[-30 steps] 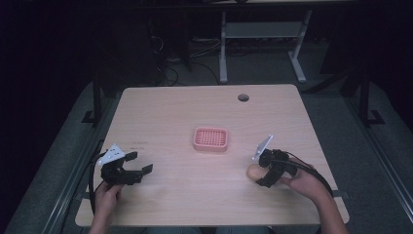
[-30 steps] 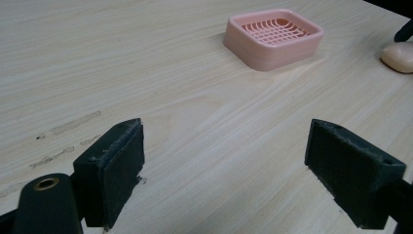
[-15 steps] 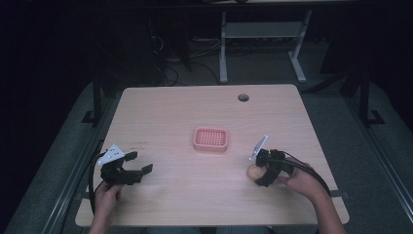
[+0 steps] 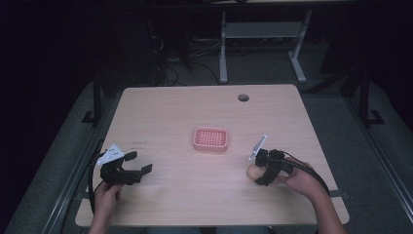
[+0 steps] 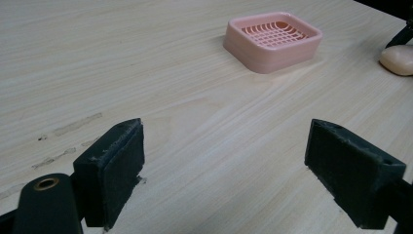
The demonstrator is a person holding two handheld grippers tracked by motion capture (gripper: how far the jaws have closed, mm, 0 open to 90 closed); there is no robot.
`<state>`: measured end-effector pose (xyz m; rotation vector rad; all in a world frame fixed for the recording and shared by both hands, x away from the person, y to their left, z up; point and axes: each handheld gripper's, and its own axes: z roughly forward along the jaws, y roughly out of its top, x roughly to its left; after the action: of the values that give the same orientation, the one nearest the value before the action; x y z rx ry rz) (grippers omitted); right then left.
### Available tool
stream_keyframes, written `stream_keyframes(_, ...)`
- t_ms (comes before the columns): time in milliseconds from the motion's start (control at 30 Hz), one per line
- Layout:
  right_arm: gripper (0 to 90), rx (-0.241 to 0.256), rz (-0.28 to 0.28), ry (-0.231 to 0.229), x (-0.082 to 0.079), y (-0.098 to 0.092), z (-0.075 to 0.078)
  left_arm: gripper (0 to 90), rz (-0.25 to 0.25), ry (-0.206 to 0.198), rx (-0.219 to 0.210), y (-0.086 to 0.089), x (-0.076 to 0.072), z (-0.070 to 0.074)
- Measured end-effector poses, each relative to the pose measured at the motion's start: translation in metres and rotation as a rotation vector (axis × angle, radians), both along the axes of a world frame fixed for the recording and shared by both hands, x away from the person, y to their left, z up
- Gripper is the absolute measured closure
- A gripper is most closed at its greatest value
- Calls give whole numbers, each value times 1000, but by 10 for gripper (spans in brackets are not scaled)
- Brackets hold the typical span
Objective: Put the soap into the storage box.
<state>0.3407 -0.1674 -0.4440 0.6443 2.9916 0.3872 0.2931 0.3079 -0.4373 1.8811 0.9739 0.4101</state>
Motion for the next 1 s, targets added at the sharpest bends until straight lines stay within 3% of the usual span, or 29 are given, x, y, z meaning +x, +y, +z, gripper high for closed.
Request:
stream_keyframes(300, 318, -4, 8, 8, 0, 1, 1, 143, 1, -3, -3, 1, 0, 0)
stream_keyframes(1000, 319, 68, 8, 4, 20, 10, 15, 143, 11, 5, -19, 1, -1, 1)
